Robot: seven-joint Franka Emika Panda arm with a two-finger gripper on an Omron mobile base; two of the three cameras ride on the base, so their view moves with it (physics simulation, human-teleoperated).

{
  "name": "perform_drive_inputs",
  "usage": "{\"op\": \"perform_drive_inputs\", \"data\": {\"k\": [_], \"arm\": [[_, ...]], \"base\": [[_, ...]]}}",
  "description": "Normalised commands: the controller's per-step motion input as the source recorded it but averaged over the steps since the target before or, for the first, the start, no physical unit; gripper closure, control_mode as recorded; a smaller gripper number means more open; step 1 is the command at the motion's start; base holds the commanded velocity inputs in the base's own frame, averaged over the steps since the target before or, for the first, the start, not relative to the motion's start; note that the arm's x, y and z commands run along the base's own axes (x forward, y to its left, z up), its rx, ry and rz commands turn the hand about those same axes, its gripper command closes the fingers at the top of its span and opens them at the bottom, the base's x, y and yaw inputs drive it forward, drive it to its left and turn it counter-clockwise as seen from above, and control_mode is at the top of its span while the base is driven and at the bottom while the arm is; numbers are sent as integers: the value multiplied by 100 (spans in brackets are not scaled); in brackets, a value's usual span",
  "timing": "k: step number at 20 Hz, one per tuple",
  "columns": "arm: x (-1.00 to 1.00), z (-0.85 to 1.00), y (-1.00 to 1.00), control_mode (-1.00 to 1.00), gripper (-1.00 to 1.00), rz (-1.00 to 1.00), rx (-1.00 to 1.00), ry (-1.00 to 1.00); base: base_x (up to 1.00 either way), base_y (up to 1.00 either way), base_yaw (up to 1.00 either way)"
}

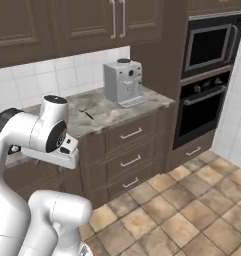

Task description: Take the fork and place it on the left side of the plate. Then take the spoon and place it on the right side of the plate. Make sure they're directly next to the plate.

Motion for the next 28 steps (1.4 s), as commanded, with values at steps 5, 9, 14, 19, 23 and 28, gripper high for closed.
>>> {"op": "perform_drive_inputs", "data": {"k": [5, 9, 14, 19, 23, 28], "arm": [[0, 0, 0, 100, -100, 0, 0, 0], [0, 0, 0, 100, -100, 0, 0, 0], [0, 0, 0, 100, -100, 0, 0, 0], [0, 0, 0, 100, -100, 0, 0, 0], [0, 0, 0, 100, -100, 0, 0, 0], [0, 0, 0, 100, -100, 0, 0, 0]], "base": [[76, 0, 44], [58, -1, 60], [55, -9, 58], [57, -27, 49], [59, -42, 33], [43, -50, 27]]}}
